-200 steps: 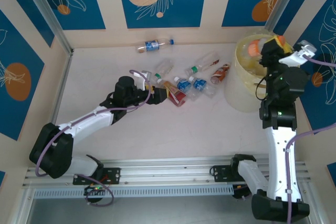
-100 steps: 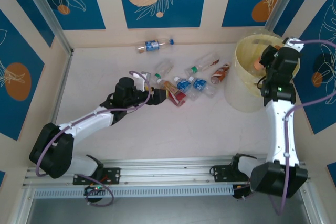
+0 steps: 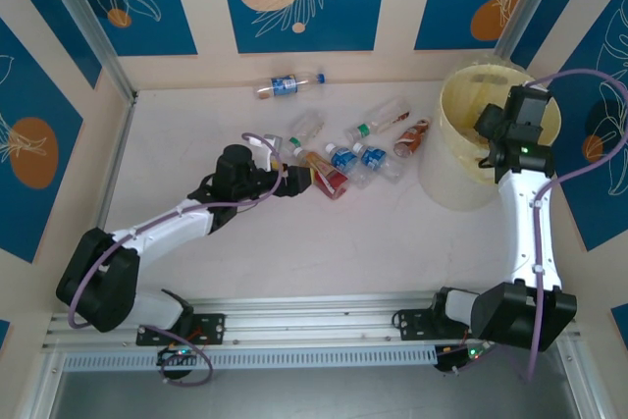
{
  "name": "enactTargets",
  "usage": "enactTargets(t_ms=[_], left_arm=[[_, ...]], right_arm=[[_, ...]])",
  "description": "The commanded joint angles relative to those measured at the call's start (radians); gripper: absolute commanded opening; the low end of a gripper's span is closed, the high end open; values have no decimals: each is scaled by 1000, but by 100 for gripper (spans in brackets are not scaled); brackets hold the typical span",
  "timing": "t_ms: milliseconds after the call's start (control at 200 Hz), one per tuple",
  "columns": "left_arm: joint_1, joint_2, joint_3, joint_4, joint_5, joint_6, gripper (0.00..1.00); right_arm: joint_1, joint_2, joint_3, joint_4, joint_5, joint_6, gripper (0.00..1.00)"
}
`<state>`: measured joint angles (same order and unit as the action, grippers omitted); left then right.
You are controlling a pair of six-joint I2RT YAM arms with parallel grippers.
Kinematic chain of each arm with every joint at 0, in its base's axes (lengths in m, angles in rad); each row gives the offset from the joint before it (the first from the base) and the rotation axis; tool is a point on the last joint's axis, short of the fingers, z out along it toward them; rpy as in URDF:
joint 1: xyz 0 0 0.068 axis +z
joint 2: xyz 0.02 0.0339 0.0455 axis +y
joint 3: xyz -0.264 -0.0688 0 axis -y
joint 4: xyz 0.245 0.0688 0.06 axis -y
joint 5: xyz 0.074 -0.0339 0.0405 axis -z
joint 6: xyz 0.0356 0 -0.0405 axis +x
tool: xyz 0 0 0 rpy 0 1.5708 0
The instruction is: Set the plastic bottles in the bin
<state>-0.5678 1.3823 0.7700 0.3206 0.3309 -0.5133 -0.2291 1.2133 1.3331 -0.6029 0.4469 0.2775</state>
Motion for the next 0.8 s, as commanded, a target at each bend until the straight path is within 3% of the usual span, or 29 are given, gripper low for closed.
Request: enactTargets(t_ms=[0, 160, 240, 570, 795], left_arm=[[-8, 2, -22, 15, -17, 6, 100], [-9, 8, -28, 17, -32, 6, 100], [-8, 11, -23, 12, -38, 10, 100], [-8, 0, -36, -14, -144, -13, 100], [-6, -13, -53, -5, -204, -41, 100]], right_arm=[[-1, -27, 50, -41, -88, 11, 82], [14, -66, 52, -25, -190, 36, 88], [34, -91, 49, -9, -247, 34, 100], [243, -195, -14, 134, -430, -68, 100], [430, -155, -13, 106, -437, -153, 100]])
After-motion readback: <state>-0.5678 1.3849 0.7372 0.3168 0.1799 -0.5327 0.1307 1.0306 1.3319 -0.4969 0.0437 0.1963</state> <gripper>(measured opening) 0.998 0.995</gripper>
